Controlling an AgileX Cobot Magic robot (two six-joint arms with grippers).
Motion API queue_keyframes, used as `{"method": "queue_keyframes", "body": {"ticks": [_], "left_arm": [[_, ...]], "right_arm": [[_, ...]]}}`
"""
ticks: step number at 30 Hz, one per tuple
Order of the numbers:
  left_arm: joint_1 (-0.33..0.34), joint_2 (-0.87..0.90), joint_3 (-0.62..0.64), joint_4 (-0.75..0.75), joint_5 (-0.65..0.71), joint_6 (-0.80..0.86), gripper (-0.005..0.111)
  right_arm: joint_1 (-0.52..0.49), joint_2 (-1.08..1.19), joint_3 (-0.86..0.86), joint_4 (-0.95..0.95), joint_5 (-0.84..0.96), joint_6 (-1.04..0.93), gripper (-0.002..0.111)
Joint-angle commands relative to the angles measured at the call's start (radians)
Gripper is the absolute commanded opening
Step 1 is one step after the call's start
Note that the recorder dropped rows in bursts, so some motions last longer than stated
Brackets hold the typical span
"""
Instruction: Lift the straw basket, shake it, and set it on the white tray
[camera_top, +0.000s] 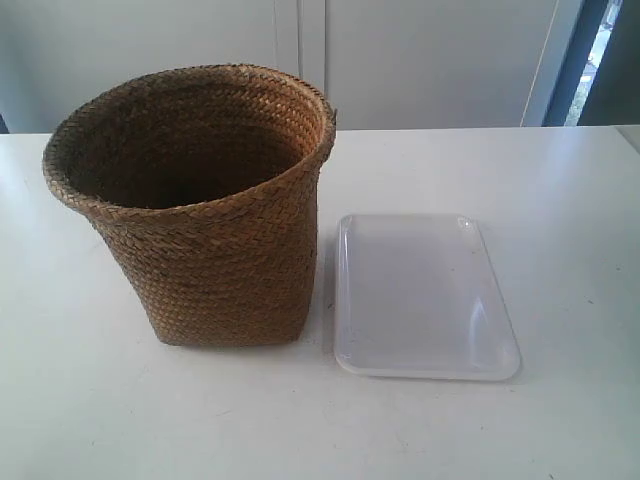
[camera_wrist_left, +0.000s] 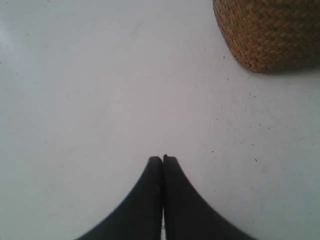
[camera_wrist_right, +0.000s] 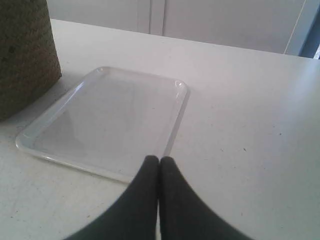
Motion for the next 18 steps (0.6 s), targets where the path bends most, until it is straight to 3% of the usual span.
{"method": "queue_keyframes", "body": {"ticks": [1, 14, 16, 18], "left_arm": [[0.003, -0.005, 0.01, 0.027, 0.019, 0.076, 0.0], [0.003, -0.005, 0.01, 0.041, -0.015, 0.128, 0.0], [0.003, -0.005, 0.01, 0.067, -0.132, 0.128, 0.0], [0.003, -0.005, 0.01, 0.067, -0.299, 0.128, 0.0]], "right_arm": [[-0.003, -0.006, 0.005, 0.006, -0.003, 0.003, 0.0], [-0.003, -0.006, 0.005, -0.015, -0.003, -0.057, 0.0], [-0.003, -0.006, 0.005, -0.017, -0.023, -0.059, 0.0], [-0.003, -0.006, 0.005, -0.019, -0.212, -0.059, 0.0]]}}
